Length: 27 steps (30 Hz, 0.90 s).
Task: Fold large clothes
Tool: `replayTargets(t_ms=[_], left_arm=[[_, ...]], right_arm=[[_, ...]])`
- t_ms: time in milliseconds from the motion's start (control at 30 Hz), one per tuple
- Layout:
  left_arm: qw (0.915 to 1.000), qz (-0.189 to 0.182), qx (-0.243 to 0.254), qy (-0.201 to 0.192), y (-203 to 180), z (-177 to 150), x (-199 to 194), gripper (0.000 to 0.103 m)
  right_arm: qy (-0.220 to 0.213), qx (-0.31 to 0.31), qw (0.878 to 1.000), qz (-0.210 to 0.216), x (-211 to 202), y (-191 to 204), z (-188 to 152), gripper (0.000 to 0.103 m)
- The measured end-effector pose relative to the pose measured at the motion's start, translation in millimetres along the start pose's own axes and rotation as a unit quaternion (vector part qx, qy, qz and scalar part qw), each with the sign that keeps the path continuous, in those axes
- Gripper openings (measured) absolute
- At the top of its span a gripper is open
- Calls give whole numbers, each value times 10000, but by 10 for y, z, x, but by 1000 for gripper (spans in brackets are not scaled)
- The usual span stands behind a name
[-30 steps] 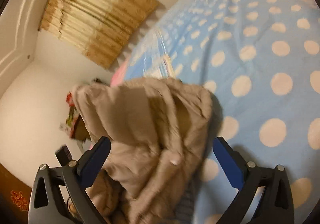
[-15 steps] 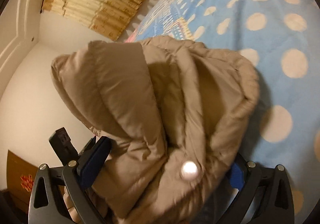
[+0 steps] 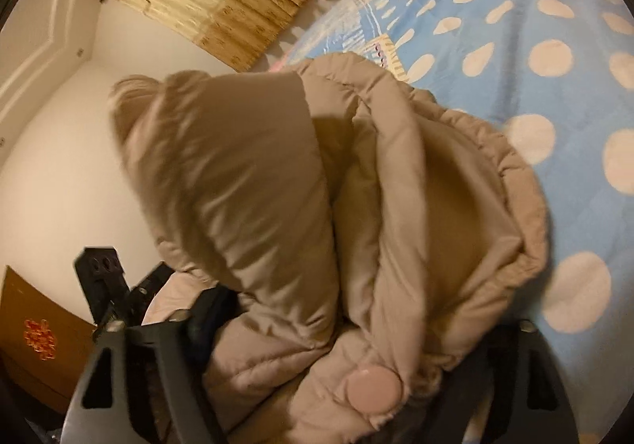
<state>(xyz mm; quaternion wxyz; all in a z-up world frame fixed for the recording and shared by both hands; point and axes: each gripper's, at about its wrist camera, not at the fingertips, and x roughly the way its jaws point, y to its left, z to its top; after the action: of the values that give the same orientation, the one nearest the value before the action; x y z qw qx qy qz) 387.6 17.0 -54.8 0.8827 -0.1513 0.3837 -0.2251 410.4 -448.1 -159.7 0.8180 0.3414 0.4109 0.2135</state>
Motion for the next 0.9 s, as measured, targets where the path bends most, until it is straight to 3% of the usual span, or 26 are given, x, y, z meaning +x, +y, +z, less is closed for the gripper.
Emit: replayTargets(t_ms=[200,333,500,567,633,733,900], left_arm=[[9956,-526,-630,453,302,-48,-39,103],[9815,-1232,-1153,903,359,-164,150,103],[9673,-1687,-1540,1101,318,-222,408,103],[9697,-1731,-1294,1139,194,-198,436,103],[9716,-1747,-1086,1166,75,-184,422,90],[9761,-1711,-816,1060,-54,-163,293,74],[9843,-1503,-554,743,-241,-174,-53,68]], right_arm=[[-127,-105,9999,43,-73,-39,-58,72],[-154,-119,9998,52,-83,-47,-78,72],[-209,-148,9997,53,-101,-36,-122,72],[-219,-177,9996,50,-122,-23,-143,72],[-238,-198,9995,58,-137,-9,-155,69],[-290,-195,9991,236,-205,38,-207,56],[-377,-284,9982,357,-317,301,-413,45]])
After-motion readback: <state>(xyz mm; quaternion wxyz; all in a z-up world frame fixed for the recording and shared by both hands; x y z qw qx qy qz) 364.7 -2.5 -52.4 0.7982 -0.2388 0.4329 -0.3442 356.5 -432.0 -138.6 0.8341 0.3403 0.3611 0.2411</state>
